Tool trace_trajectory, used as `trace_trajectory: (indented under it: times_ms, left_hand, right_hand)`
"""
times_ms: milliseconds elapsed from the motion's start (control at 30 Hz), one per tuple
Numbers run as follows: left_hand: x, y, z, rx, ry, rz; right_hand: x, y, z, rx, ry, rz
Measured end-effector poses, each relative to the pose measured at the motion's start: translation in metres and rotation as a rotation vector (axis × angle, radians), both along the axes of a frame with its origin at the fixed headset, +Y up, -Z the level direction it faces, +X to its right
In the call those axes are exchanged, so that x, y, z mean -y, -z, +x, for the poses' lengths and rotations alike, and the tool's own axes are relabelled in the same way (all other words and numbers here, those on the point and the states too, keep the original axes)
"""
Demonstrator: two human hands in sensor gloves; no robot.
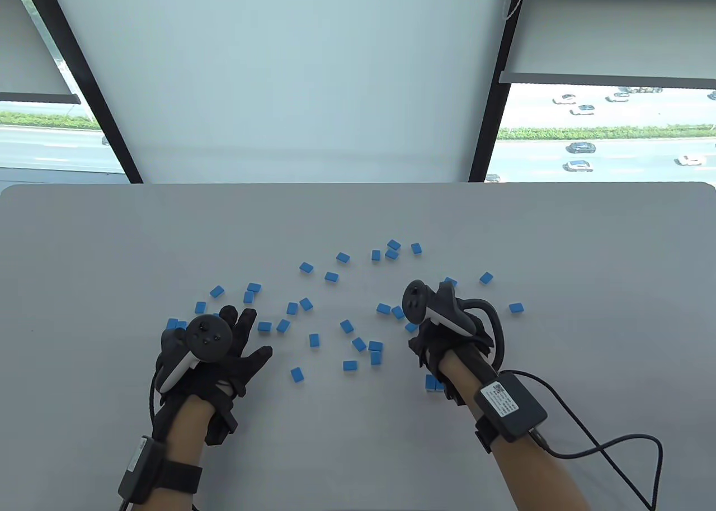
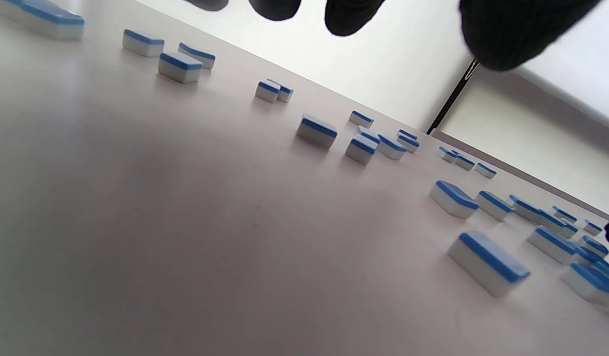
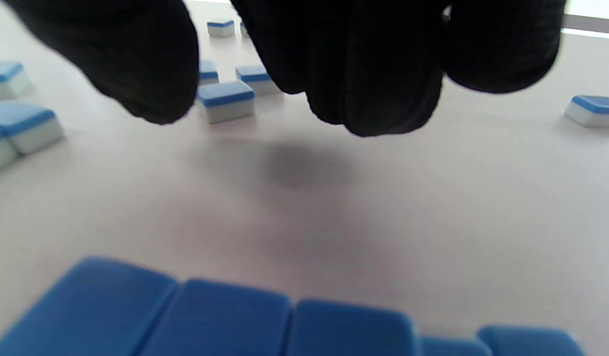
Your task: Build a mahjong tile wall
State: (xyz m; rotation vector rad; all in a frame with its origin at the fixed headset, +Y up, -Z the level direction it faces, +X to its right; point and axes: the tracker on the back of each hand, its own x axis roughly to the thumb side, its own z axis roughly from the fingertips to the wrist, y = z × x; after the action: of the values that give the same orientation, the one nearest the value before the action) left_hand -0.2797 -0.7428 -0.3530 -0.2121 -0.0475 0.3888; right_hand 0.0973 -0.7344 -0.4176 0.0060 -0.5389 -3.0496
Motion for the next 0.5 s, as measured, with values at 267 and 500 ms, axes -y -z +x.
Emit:
trace_trajectory:
  times_ms: [267,500]
  left_hand:
    - [-0.001,0.002,0.002,0.004,-0.011,-0.006]
    - [-0.002,0.001,0.002,0.007,-0.004,-0.004]
  right_hand:
    - [0.009,0.009,-0.015,0.064,-0.043,0.05]
    - [0.012,0.013,-0.024,0.06,-0.09,0.079]
